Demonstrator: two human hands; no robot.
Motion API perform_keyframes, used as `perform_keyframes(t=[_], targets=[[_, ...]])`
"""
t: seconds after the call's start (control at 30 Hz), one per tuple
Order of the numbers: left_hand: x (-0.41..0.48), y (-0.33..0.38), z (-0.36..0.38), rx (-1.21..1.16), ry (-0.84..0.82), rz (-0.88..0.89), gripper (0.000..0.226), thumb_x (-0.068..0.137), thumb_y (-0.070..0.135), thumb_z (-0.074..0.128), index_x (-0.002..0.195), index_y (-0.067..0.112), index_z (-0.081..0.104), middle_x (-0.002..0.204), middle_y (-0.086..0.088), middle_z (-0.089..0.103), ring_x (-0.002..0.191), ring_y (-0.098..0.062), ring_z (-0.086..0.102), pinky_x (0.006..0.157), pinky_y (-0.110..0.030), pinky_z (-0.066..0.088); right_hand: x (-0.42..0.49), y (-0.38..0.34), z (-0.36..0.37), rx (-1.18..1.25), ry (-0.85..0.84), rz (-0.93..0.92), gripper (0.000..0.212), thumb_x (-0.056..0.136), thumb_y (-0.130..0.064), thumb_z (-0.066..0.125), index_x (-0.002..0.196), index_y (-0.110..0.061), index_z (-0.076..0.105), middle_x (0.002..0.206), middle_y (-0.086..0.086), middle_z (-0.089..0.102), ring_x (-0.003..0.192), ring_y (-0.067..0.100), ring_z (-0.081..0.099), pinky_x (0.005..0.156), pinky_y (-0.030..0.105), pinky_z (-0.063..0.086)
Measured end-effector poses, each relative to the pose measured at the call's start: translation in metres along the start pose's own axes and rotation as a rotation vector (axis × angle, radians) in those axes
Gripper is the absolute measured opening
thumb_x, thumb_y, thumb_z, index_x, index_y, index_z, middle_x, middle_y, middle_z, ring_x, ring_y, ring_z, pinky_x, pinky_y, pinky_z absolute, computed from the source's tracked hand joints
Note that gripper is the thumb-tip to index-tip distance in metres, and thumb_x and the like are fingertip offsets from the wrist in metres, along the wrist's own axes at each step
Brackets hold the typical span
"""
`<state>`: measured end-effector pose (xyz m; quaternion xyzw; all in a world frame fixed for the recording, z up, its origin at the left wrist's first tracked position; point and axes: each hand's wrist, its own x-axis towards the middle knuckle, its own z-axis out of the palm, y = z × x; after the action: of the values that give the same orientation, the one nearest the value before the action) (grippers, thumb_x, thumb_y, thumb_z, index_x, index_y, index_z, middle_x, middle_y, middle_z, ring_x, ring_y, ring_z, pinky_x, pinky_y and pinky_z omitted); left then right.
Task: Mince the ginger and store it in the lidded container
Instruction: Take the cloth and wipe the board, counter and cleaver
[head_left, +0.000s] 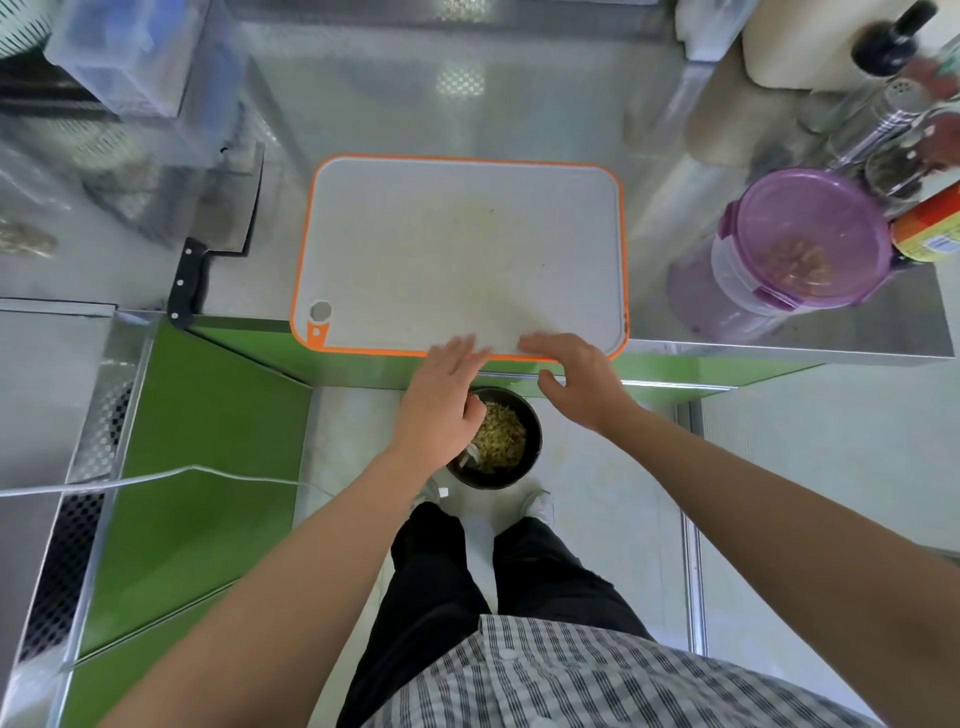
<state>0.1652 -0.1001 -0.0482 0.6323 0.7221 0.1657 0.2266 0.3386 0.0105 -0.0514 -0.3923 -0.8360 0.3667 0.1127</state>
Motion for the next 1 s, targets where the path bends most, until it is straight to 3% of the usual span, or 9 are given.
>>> perform_keyframes(t=[0.07, 0.2, 0.3, 0.37, 0.5, 0.63, 0.8, 0.93, 1.0], targets=[[-0.002, 0.003, -0.003, -0.042, -0.021, -0.031, 0.047, 0.089, 0.007, 0.049, 0.135, 0.018, 0.052, 0.139, 0.001, 0.051, 0.132, -0.019, 0.042, 0.108, -0.041, 0.038, -0.002, -0.002, -0.003, 0.027, 0.006, 0.023, 0.035, 0.081, -0.010, 0.049, 0.107, -0.016, 0.071, 0.109, 0.001, 0.070, 0.103, 0.020, 0.061, 0.094, 0.044, 0.047], [0.000, 0.006, 0.001, 0.083, -0.001, -0.062, 0.054, 0.090, 0.012, 0.053, 0.143, 0.015, 0.042, 0.152, -0.009, 0.033, 0.143, -0.028, 0.023, 0.119, -0.042, 0.018, -0.002, 0.002, -0.004, -0.040, -0.028, 0.041, 0.049, 0.084, -0.004, 0.058, 0.133, -0.011, 0.054, 0.144, 0.009, 0.045, 0.137, 0.024, 0.036, 0.114, 0.041, 0.028], [0.001, 0.011, -0.002, -0.024, -0.022, -0.097, 0.050, 0.090, 0.011, 0.050, 0.139, 0.019, 0.046, 0.131, 0.001, 0.058, 0.127, -0.022, 0.045, 0.111, -0.036, 0.031, -0.003, -0.001, -0.008, 0.023, -0.100, 0.014, 0.031, 0.085, -0.004, 0.056, 0.112, -0.014, 0.069, 0.120, 0.002, 0.066, 0.114, 0.020, 0.058, 0.101, 0.043, 0.043], [0.003, 0.013, -0.005, -0.047, 0.016, -0.065, 0.046, 0.087, 0.008, 0.052, 0.132, 0.020, 0.054, 0.119, 0.002, 0.064, 0.119, -0.023, 0.051, 0.105, -0.035, 0.036, 0.000, -0.003, -0.013, 0.063, -0.040, 0.026, 0.033, 0.086, -0.004, 0.054, 0.113, -0.015, 0.068, 0.118, 0.000, 0.067, 0.111, 0.017, 0.058, 0.101, 0.040, 0.043], [0.011, 0.009, -0.008, 0.117, 0.006, -0.203, 0.054, 0.093, 0.018, 0.050, 0.145, 0.016, 0.036, 0.156, -0.012, 0.024, 0.145, -0.029, 0.018, 0.118, -0.039, 0.015, 0.016, 0.001, -0.012, -0.076, -0.110, 0.065, 0.058, 0.080, -0.025, 0.051, 0.137, -0.012, 0.049, 0.148, 0.011, 0.039, 0.139, 0.027, 0.034, 0.114, 0.042, 0.027], [0.015, 0.001, -0.014, 0.041, 0.090, -0.235, 0.036, 0.091, 0.010, 0.050, 0.126, 0.014, 0.059, 0.129, -0.008, 0.058, 0.120, -0.027, 0.051, 0.104, -0.037, 0.036, 0.021, 0.001, -0.016, 0.047, -0.147, 0.008, 0.026, 0.087, -0.014, 0.054, 0.107, -0.018, 0.071, 0.116, 0.000, 0.068, 0.110, 0.019, 0.060, 0.100, 0.042, 0.044], [0.035, -0.016, -0.019, 0.034, 0.193, -0.259, 0.029, 0.082, 0.003, 0.056, 0.108, 0.009, 0.068, 0.114, -0.014, 0.061, 0.104, -0.036, 0.055, 0.092, -0.041, 0.043, 0.061, 0.011, -0.016, -0.098, -0.113, 0.054, 0.064, 0.082, -0.031, 0.043, 0.142, -0.008, 0.040, 0.153, 0.014, 0.029, 0.143, 0.029, 0.022, 0.116, 0.040, 0.016], [0.060, -0.032, -0.027, 0.058, 0.147, -0.242, 0.035, 0.083, 0.004, 0.057, 0.116, 0.008, 0.064, 0.132, -0.018, 0.052, 0.119, -0.037, 0.048, 0.100, -0.040, 0.038, 0.058, 0.000, -0.006, 0.024, -0.116, -0.059, 0.036, 0.085, -0.016, 0.049, 0.118, -0.015, 0.065, 0.130, 0.003, 0.059, 0.124, 0.021, 0.051, 0.106, 0.044, 0.037], [0.074, -0.042, -0.033, 0.098, 0.133, -0.208, 0.039, 0.081, 0.005, 0.056, 0.120, 0.006, 0.061, 0.138, -0.021, 0.047, 0.126, -0.039, 0.044, 0.104, -0.044, 0.037, 0.079, -0.001, -0.009, 0.064, -0.011, -0.026, 0.039, 0.085, -0.012, 0.051, 0.122, -0.017, 0.063, 0.134, 0.001, 0.056, 0.125, 0.018, 0.049, 0.108, 0.037, 0.037]])
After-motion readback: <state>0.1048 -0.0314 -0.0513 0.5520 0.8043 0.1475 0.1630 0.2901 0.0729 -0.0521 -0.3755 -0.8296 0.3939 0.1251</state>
